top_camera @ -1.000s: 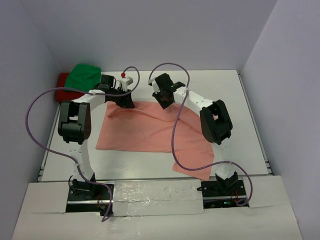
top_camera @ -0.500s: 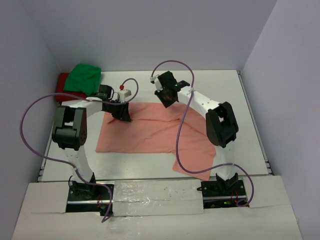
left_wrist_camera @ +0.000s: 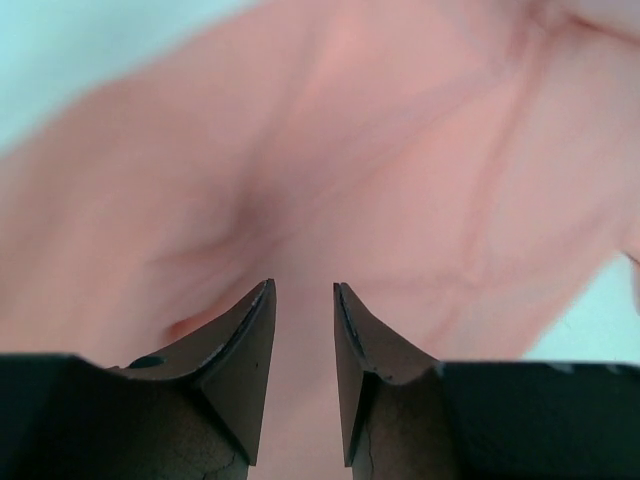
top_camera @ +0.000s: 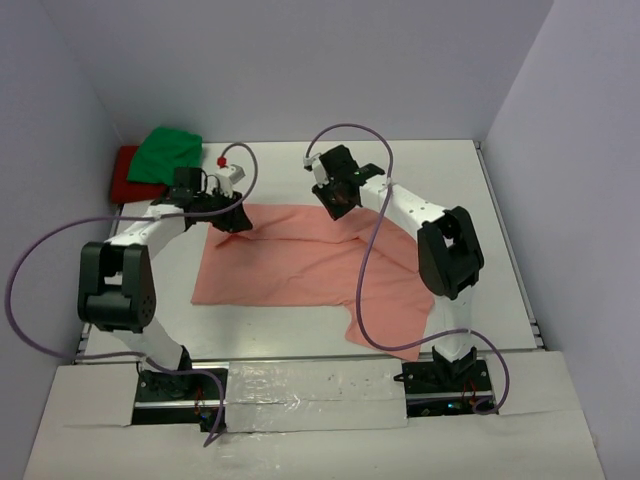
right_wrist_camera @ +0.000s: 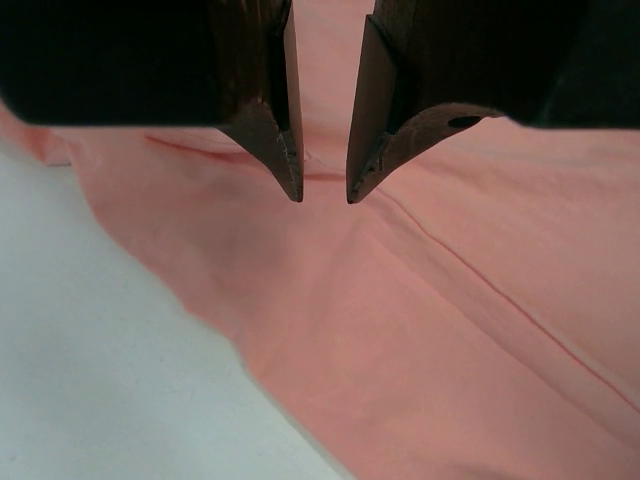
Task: Fold and stack the t-shirts
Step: Fold the tshirt
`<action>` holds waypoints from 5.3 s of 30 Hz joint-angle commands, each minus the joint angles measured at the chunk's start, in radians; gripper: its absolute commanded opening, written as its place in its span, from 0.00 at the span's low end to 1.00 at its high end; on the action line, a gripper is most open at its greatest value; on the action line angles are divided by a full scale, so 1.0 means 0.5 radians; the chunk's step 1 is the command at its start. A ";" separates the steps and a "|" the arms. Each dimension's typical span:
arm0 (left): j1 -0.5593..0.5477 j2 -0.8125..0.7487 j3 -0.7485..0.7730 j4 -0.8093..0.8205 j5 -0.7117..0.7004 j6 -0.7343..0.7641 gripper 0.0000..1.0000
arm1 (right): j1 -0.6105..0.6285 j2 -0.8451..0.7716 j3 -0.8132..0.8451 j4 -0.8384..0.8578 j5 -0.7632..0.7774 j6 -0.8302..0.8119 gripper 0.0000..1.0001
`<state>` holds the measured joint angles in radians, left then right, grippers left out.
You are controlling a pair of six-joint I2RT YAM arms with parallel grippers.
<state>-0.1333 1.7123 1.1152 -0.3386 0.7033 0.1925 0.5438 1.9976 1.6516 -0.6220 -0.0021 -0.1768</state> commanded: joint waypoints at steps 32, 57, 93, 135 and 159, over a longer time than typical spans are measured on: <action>0.147 -0.197 -0.331 0.042 -1.014 0.035 0.50 | -0.014 -0.179 -0.103 -0.045 -0.118 -0.042 0.36; 0.027 -0.099 -0.476 0.530 -1.262 0.051 0.33 | -0.029 -0.166 -0.091 -0.084 -0.180 -0.057 0.36; 0.110 -0.314 -0.580 0.450 -1.539 0.259 0.48 | -0.032 -0.133 -0.067 -0.155 -0.263 -0.054 0.36; 0.144 -0.571 -0.512 0.766 -1.192 -0.176 0.99 | -0.517 0.159 -0.024 -0.238 -0.358 -0.030 0.42; 0.144 -0.562 -0.519 0.748 -1.186 -0.161 0.99 | -0.480 0.033 -0.106 -0.342 -0.413 -0.036 0.00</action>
<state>-0.0643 1.4372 0.8204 0.0101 0.0917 0.1150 0.2852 2.0842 1.6024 -0.7628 -0.1890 -0.1986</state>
